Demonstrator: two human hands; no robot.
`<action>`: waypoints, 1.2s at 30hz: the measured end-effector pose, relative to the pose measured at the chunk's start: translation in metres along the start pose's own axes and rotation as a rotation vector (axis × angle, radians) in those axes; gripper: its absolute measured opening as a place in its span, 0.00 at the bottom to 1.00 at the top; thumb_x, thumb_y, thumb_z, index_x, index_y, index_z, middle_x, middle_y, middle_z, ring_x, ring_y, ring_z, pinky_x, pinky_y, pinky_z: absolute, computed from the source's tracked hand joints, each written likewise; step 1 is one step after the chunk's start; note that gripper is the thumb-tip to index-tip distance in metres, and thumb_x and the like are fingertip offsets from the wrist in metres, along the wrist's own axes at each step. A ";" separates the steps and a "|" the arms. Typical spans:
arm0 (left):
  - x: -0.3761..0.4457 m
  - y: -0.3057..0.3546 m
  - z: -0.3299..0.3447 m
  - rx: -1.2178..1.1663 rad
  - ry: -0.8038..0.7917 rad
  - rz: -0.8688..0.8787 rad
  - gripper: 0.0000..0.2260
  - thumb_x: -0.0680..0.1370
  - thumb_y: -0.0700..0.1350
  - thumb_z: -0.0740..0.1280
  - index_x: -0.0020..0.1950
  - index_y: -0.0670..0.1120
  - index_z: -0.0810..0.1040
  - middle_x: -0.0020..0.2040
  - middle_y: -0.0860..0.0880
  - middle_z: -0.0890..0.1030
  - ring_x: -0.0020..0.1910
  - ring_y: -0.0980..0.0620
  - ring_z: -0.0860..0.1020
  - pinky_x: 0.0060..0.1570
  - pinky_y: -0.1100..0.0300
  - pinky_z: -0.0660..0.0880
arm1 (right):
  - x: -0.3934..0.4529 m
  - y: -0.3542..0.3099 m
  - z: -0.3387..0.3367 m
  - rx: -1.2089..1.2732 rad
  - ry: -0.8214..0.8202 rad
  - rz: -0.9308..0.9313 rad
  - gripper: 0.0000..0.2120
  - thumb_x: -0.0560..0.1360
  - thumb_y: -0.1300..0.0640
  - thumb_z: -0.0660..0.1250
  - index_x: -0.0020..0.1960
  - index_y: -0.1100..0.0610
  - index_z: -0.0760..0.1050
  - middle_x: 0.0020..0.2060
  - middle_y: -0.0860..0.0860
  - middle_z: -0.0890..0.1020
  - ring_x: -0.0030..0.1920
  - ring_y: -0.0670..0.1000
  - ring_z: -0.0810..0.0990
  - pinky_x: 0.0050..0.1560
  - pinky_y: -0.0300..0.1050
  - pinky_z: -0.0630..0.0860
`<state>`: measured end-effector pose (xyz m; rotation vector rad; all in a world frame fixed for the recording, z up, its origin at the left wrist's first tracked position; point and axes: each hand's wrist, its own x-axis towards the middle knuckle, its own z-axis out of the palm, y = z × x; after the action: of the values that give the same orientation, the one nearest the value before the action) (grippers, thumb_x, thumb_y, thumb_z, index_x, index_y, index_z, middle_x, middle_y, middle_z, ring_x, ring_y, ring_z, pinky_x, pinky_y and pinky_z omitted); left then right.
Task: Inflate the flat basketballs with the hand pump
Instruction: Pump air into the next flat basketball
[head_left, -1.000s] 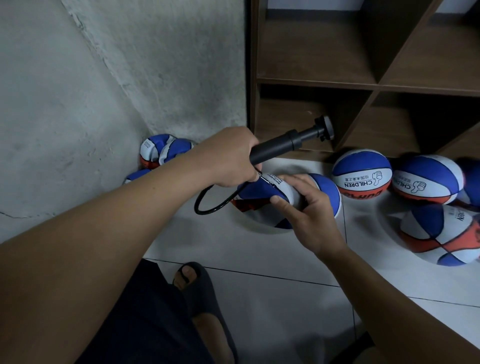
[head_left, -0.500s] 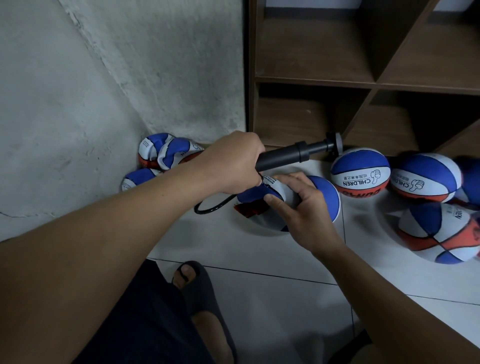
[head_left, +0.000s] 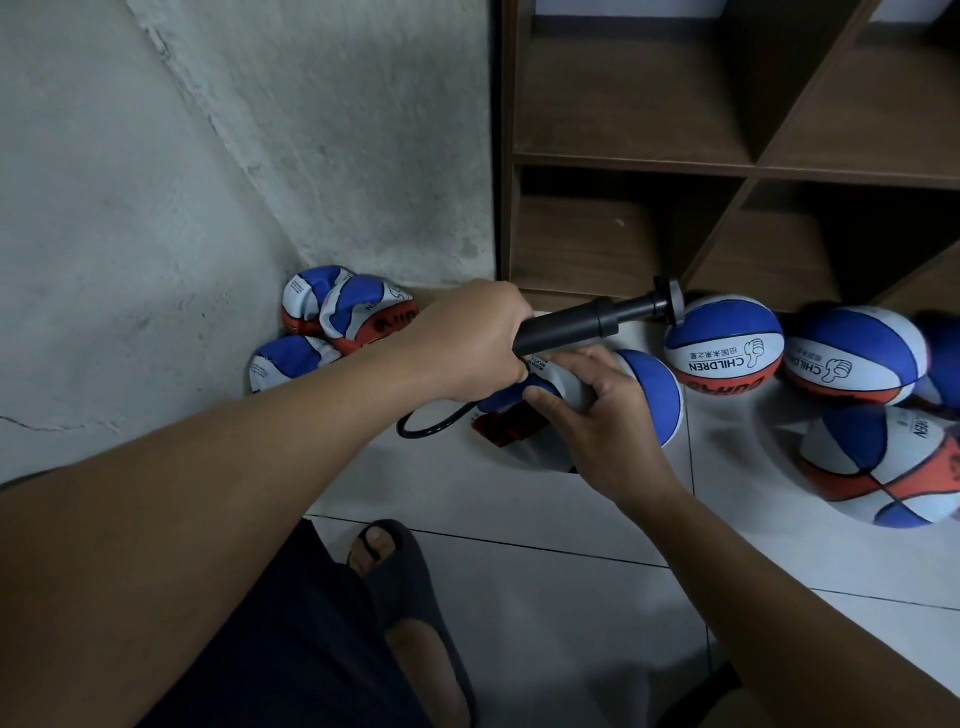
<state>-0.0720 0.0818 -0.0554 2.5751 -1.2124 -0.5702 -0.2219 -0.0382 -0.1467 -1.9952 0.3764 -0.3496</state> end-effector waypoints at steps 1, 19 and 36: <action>0.000 0.001 0.000 0.000 -0.005 0.006 0.11 0.75 0.43 0.79 0.40 0.52 0.77 0.36 0.49 0.81 0.32 0.52 0.80 0.31 0.59 0.71 | 0.000 0.000 0.000 0.001 0.001 -0.006 0.14 0.80 0.53 0.76 0.65 0.52 0.84 0.57 0.45 0.80 0.60 0.43 0.79 0.59 0.31 0.74; 0.000 -0.030 -0.001 -0.352 -0.231 -0.105 0.13 0.84 0.47 0.71 0.69 0.52 0.80 0.40 0.48 0.88 0.37 0.55 0.87 0.34 0.62 0.80 | 0.008 0.022 -0.010 0.200 -0.136 0.181 0.16 0.74 0.51 0.80 0.51 0.59 0.77 0.41 0.55 0.85 0.41 0.53 0.84 0.42 0.45 0.80; -0.001 -0.024 0.007 -0.253 -0.403 -0.050 0.15 0.70 0.41 0.79 0.54 0.51 0.81 0.35 0.48 0.82 0.29 0.52 0.79 0.29 0.57 0.75 | 0.016 0.024 -0.024 0.388 -0.193 0.120 0.11 0.80 0.66 0.73 0.42 0.73 0.77 0.33 0.50 0.84 0.35 0.43 0.81 0.40 0.36 0.77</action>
<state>-0.0590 0.0973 -0.0701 2.3483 -1.1003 -1.2151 -0.2199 -0.0740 -0.1568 -1.6014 0.2802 -0.1389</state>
